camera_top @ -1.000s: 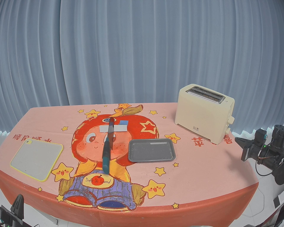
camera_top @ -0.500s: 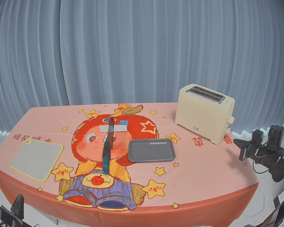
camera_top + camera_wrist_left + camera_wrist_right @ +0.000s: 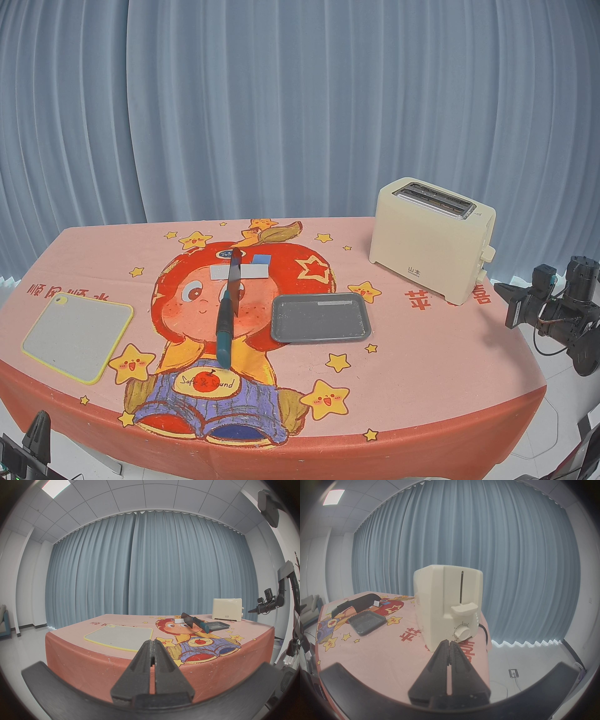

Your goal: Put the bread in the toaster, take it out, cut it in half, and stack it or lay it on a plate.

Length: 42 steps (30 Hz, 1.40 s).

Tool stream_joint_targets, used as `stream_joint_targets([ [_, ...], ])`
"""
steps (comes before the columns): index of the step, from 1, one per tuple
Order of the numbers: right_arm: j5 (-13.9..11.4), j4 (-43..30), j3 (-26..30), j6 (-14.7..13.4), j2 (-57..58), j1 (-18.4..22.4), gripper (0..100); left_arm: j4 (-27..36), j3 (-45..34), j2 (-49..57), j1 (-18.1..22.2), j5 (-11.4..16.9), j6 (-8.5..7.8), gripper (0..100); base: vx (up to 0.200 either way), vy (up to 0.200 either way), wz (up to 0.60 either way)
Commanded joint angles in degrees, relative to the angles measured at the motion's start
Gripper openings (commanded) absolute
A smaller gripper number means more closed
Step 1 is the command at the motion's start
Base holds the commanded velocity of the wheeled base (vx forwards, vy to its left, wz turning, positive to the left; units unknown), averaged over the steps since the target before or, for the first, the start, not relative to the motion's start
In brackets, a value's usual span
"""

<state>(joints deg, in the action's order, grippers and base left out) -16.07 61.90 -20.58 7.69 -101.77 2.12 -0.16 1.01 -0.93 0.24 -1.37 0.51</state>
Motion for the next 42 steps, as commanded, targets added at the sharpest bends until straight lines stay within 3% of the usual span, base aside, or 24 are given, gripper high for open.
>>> stream_joint_targets([
  [1,0.0,-0.1,-1.1,0.0,-0.2,0.2,0,0.0,-1.0,0.9,0.0,0.0,0.02,0,0.000,0.000,0.00],
  [31,-0.6,0.2,-6.8,0.2,-7.7,1.3,0,0.0,-1.0,0.9,0.0,0.0,0.02,0,0.000,0.000,0.00],
  [42,-0.5,6.8,-8.9,0.0,-13.4,1.5,0,0.0,-1.0,0.9,0.0,0.0,0.02,0,0.000,0.000,0.00],
])
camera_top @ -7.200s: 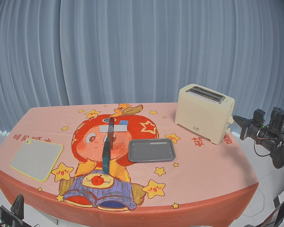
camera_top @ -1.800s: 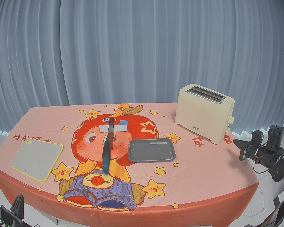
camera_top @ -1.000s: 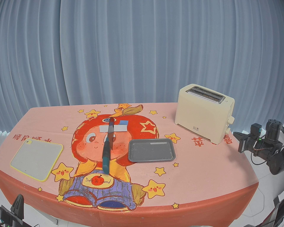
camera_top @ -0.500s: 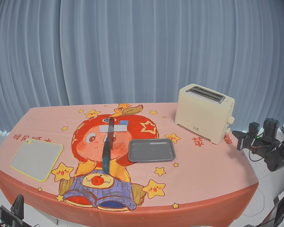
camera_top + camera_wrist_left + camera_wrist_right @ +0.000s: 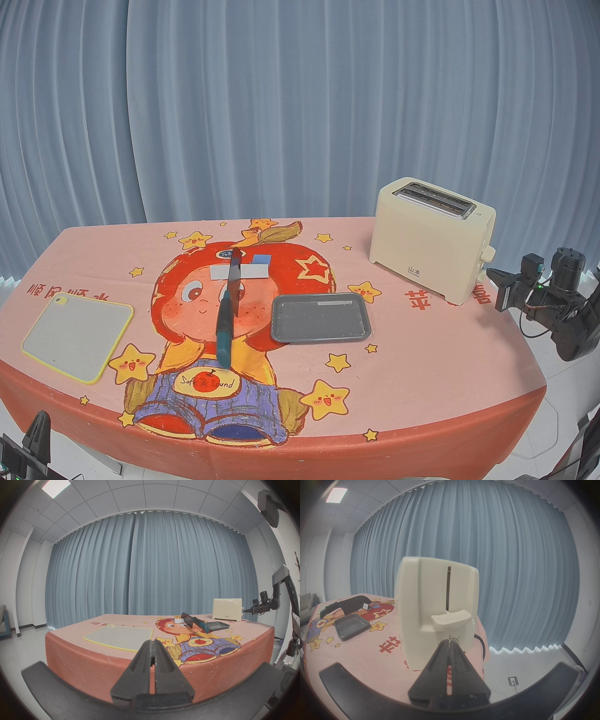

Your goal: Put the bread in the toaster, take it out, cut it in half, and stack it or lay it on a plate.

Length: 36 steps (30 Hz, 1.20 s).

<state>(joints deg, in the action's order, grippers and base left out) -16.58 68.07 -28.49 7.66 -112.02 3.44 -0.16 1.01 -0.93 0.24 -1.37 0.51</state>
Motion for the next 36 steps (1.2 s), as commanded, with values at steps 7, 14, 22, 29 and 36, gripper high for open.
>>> stream_joint_targets([
  [7,-0.1,0.7,-1.8,0.1,-4.3,-0.4,0,0.0,-1.0,0.9,0.0,0.0,0.02,0,0.000,0.000,0.00],
  [14,0.1,0.7,-1.2,0.2,-4.3,-1.5,0,0.0,-1.0,0.9,0.0,0.0,0.02,0,0.000,0.000,0.00],
  [22,0.3,0.7,-0.5,0.3,-4.1,-2.5,0,0.0,-1.0,0.9,0.0,0.0,0.02,0,0.000,0.000,0.00],
  [29,0.3,0.7,-0.3,0.3,-3.8,-2.5,0,0.0,-1.0,0.9,0.0,0.0,0.02,0,0.000,0.000,0.00],
  [36,0.3,0.7,0.9,0.3,-2.6,-4.1,0,0.0,-1.0,0.9,0.0,0.0,0.02,0,0.000,0.000,0.00],
])
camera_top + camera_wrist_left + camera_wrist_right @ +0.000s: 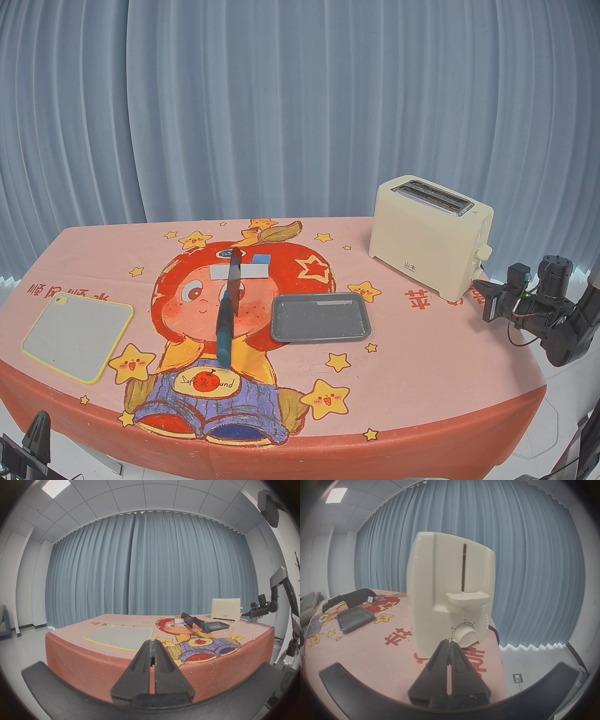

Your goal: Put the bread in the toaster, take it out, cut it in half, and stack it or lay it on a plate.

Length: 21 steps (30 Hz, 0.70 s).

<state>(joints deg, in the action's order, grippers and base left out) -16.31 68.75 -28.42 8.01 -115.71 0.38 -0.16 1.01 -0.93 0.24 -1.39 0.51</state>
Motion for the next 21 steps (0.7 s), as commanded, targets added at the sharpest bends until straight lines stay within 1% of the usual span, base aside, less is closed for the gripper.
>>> stream_joint_targets([
  [1,0.1,0.2,1.1,-0.1,1.5,-1.3,0,0.0,-1.0,0.9,0.0,0.0,0.02,0,0.000,0.000,0.00],
  [4,0.1,2.3,1.6,-0.3,1.5,-2.0,0,0.0,-1.0,0.9,0.0,0.0,0.02,0,0.000,0.000,0.00],
  [8,0.1,4.1,1.2,-0.4,0.7,-1.4,0,0.0,-1.0,0.9,0.0,0.0,0.02,0,0.000,0.000,0.00],
  [15,0.1,4.1,-0.1,-0.4,-1.6,-0.1,0,0.0,-1.0,0.9,0.0,0.0,0.02,0,0.000,0.000,0.00],
  [21,0.1,4.2,-0.1,-0.4,-2.1,0.2,0,0.0,-1.0,0.9,0.0,0.0,0.02,0,0.000,0.000,0.00],
])
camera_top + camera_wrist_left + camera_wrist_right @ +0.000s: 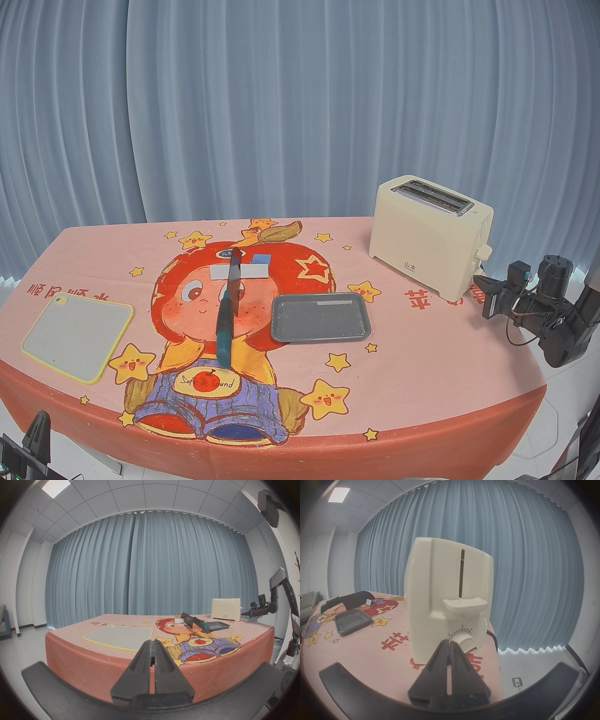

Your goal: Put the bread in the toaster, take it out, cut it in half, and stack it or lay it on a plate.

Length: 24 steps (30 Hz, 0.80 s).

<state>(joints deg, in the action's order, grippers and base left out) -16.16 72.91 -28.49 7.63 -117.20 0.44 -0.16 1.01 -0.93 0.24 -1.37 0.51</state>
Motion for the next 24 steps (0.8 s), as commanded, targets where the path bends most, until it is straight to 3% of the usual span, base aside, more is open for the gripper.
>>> stream_joint_targets([
  [1,0.1,-0.1,-0.1,0.0,-0.7,0.2,0,0.0,-1.0,0.9,0.0,0.0,0.02,0,0.000,0.000,0.00],
  [24,0.1,0.0,0.3,0.3,-1.8,0.7,0,0.0,-1.0,0.9,0.0,0.0,0.02,0,0.000,0.000,0.00],
])
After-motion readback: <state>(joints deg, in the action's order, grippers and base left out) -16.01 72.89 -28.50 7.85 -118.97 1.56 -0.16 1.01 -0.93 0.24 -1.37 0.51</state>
